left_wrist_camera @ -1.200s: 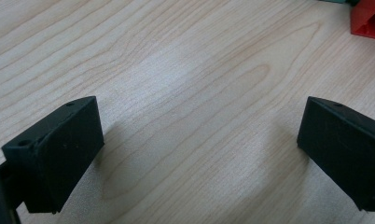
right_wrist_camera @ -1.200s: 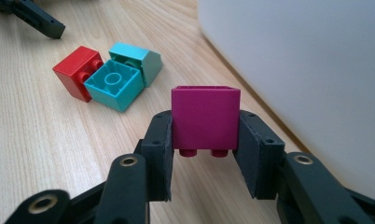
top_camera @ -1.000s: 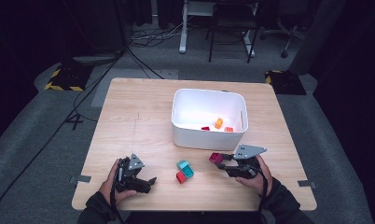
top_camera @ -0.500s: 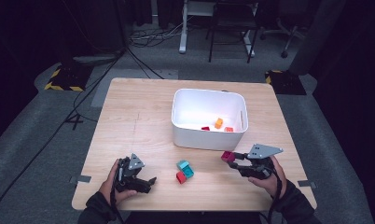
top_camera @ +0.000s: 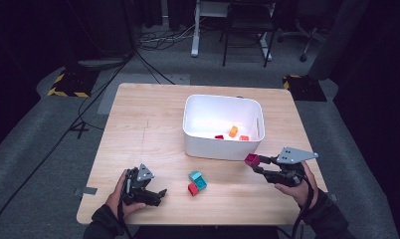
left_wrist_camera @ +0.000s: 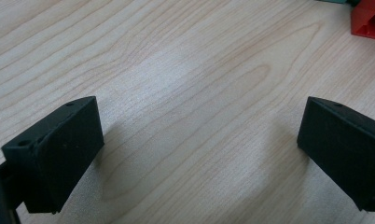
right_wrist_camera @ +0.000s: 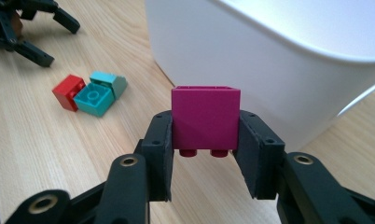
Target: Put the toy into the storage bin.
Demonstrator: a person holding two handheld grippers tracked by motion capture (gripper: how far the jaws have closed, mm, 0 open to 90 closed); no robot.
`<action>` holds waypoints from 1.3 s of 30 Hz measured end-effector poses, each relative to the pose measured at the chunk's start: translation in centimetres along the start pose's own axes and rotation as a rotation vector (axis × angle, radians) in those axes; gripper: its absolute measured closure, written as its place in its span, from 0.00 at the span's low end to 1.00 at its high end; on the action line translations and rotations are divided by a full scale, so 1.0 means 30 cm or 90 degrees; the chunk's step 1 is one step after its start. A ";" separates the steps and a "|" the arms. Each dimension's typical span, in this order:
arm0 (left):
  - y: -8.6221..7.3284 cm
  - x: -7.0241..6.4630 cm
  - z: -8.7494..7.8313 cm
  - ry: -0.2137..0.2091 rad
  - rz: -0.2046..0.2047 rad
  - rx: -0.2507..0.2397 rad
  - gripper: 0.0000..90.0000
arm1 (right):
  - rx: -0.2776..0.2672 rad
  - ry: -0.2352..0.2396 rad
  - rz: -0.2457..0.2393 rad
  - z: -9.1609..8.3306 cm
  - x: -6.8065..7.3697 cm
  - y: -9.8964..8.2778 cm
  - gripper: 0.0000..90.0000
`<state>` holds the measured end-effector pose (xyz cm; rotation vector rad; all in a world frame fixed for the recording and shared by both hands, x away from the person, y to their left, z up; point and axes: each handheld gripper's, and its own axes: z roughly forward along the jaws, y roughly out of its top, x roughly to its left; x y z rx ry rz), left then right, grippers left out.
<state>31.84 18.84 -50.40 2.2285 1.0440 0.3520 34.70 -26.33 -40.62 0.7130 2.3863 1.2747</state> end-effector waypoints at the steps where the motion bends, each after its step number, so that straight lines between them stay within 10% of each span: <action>1: 0.000 0.000 0.000 0.000 0.000 0.000 0.01 | 0.000 -0.003 -0.001 -0.005 0.001 0.009 0.66; 39: 0.000 0.000 0.000 0.000 0.000 0.000 0.01 | -0.042 -0.076 0.001 0.029 -0.111 0.276 0.66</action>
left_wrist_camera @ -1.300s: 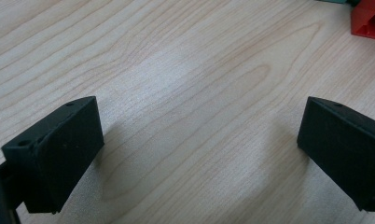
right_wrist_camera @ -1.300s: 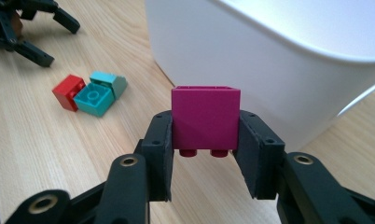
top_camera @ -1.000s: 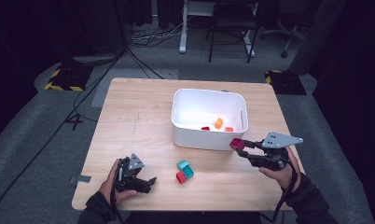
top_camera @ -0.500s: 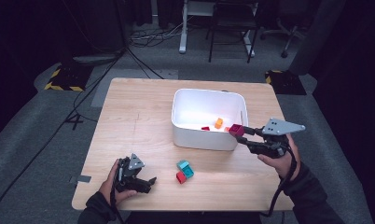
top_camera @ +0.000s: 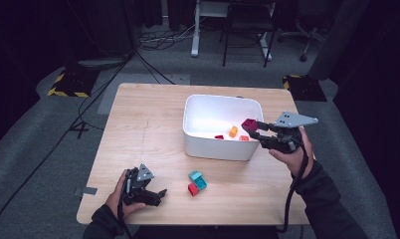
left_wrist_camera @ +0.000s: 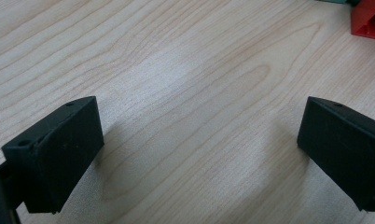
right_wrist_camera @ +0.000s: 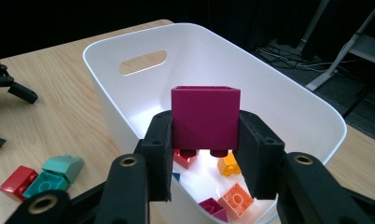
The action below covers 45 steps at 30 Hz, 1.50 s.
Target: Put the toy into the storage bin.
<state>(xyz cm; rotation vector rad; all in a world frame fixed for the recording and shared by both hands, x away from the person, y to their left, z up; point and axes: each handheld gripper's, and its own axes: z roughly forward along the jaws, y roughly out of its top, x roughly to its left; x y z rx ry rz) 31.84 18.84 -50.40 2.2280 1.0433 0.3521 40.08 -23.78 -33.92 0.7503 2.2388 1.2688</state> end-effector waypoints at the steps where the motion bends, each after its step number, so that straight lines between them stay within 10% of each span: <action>1: 0.000 0.000 0.000 0.000 0.000 0.000 0.01 | 0.001 -0.002 0.002 0.008 -0.002 0.003 0.66; 45: 0.000 0.000 0.000 0.001 0.000 0.000 0.01 | 0.033 -0.031 0.067 0.191 -0.103 0.006 0.66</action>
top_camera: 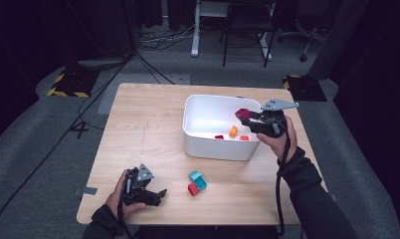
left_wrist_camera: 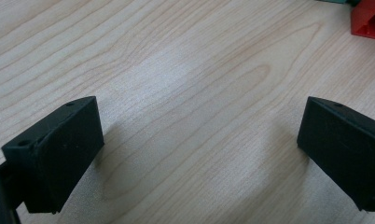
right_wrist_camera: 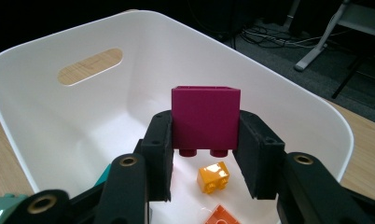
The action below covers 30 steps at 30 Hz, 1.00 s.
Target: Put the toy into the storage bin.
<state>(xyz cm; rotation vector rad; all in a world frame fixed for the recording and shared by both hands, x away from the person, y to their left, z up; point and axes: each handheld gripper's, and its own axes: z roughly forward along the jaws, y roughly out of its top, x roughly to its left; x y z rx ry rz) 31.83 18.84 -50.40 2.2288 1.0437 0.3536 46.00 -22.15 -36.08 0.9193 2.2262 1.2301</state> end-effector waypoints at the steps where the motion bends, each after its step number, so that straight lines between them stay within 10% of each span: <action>1: 0.000 0.000 0.000 0.000 0.000 0.000 0.01 | 0.000 0.004 0.002 0.003 -0.001 -0.001 0.66; 30: 0.000 0.000 0.000 0.000 0.000 -0.001 0.01 | -0.027 0.040 -0.047 -0.144 0.091 0.010 0.43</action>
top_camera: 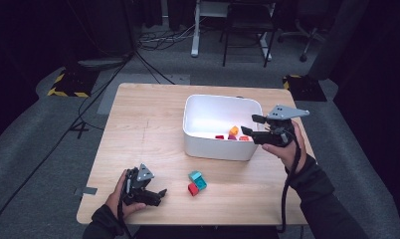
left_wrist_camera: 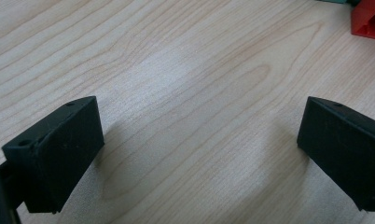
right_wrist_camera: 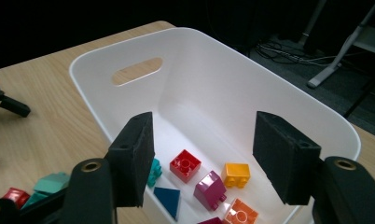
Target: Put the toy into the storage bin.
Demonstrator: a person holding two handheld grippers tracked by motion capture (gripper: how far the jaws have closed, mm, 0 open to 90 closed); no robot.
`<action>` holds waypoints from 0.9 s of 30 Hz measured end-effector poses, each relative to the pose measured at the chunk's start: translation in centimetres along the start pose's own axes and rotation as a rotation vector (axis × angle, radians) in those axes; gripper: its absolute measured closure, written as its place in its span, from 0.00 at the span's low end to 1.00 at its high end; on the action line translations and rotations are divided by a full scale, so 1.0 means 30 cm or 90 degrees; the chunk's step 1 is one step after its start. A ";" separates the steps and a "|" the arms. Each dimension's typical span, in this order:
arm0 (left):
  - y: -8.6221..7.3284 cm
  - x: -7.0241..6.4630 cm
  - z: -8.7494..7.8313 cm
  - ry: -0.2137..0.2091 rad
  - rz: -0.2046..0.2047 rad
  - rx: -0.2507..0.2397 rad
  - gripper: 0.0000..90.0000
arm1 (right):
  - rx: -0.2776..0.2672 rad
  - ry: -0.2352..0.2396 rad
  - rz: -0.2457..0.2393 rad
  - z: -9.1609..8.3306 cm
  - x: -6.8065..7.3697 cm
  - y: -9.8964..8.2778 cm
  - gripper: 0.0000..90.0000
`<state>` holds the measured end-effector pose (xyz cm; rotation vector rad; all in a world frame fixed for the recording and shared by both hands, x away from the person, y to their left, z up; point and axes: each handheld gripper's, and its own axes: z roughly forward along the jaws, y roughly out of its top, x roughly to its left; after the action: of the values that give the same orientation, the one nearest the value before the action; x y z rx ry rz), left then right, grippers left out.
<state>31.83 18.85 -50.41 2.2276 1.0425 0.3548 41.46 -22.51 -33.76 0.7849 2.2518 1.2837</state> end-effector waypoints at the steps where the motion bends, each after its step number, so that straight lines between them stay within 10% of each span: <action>1: 0.000 0.000 0.000 0.001 0.000 0.000 0.01 | -0.001 0.006 -0.012 -0.008 0.008 0.000 0.42; 12: 0.000 -0.001 0.000 0.001 -0.001 0.000 0.01 | -0.027 0.053 -0.052 -0.067 0.116 -0.029 0.40; 27: 0.000 -0.001 0.000 0.004 -0.001 -0.001 0.01 | 0.003 0.102 -0.061 0.029 0.230 -0.168 0.35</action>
<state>31.80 18.82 -50.42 2.2259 1.0473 0.3617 35.53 -19.50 -39.16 0.5868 2.3871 1.3398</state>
